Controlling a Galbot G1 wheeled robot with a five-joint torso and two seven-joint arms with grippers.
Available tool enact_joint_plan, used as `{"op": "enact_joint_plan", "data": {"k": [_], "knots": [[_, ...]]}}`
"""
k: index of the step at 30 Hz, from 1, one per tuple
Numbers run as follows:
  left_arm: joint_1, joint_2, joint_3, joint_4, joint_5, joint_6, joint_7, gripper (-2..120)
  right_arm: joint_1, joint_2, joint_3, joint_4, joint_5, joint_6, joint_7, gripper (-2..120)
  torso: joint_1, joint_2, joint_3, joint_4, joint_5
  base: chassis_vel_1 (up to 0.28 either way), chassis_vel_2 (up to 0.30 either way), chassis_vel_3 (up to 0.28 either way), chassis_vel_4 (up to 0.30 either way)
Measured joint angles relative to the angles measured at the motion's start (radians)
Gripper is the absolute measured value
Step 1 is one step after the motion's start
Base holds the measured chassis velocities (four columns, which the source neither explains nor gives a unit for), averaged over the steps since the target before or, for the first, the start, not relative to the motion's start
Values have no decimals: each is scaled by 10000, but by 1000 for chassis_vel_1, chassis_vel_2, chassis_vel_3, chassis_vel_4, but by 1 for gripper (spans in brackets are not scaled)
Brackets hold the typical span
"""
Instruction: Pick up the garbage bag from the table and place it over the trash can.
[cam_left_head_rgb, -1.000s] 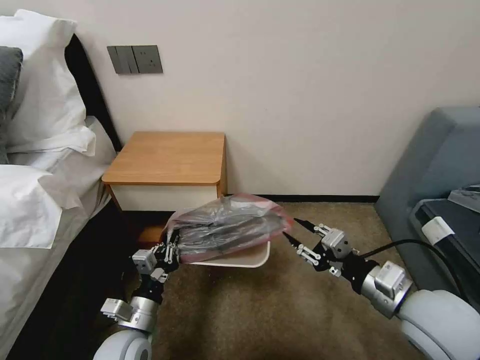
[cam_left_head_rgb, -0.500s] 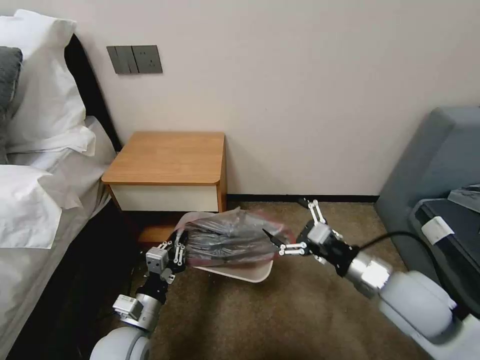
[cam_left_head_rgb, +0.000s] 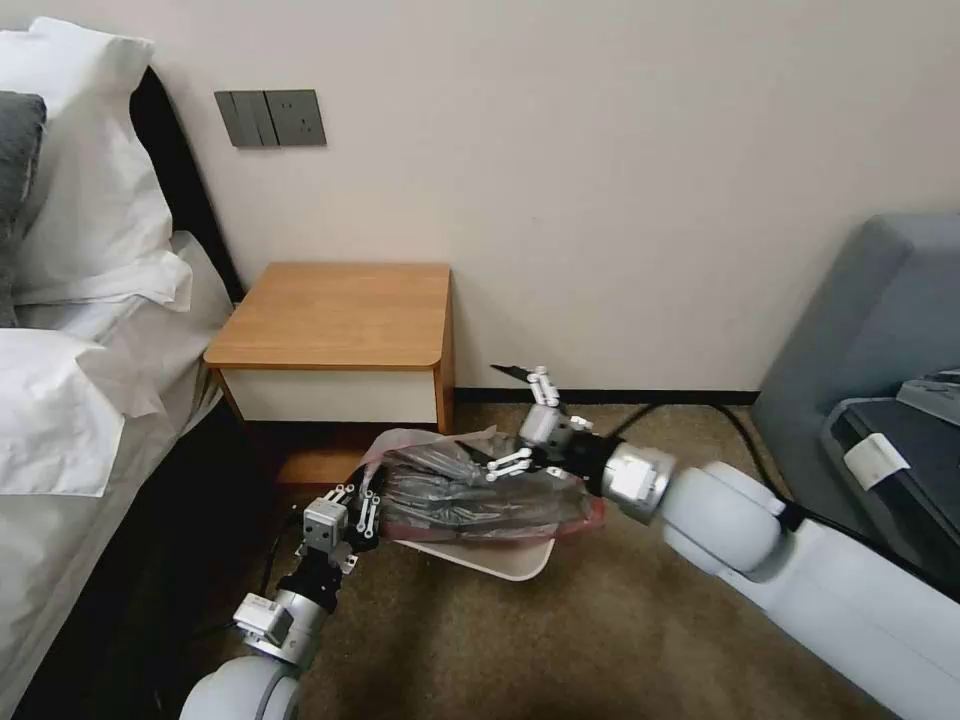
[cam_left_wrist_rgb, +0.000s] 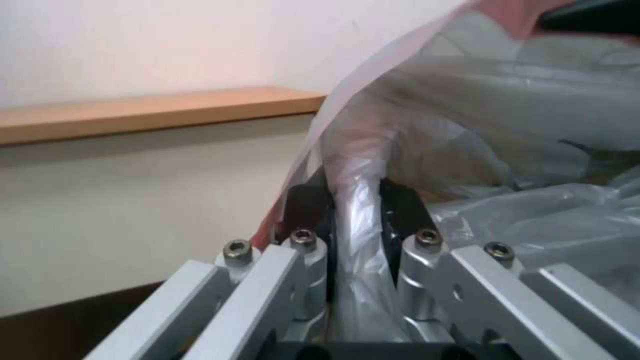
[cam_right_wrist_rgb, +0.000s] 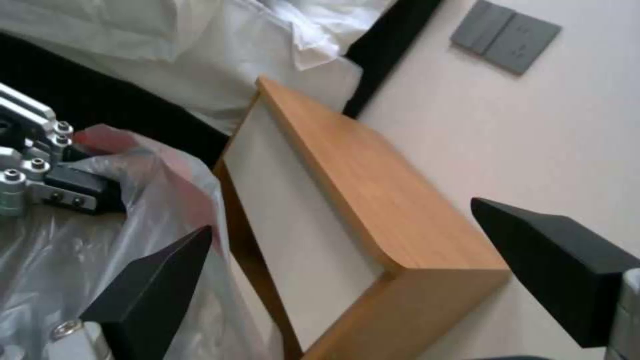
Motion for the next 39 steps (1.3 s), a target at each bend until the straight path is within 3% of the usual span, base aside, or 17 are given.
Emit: {"op": "enact_joint_plan", "data": {"k": [9,14,23,33,37,39], "knots": [[301,-11,10,-180,556,-296,354,7,1368,617,-1300,-649,325,-195,71,100,0,0,-1,-1,1,0,0,0,0],[487,11,-2,-372,737,-480,636,7,1855,999,-1622,-961,391,-244,151,100,0,0,-1,0,2,0,0,0,0],[627,30,-103,-422,1087,-1199,907,7,2309,1025,-1801,-1434,632,-326,196,100,0,0,-1,-1,2,0,0,0,0],[636,19,-167,-487,635,-1915,1046,7,2289,439,-1758,-1778,781,-277,180,100,0,0,-1,-1,3,0,0,0,0],[639,-6,-167,-500,127,-1913,1052,7,1856,112,-1209,-1645,769,-163,138,100,0,0,-1,0,4,0,0,0,0],[627,-19,-159,-491,-140,-1585,842,7,1136,-194,-329,-1188,762,-83,84,100,0,0,-1,-2,5,0,0,0,0]]}}
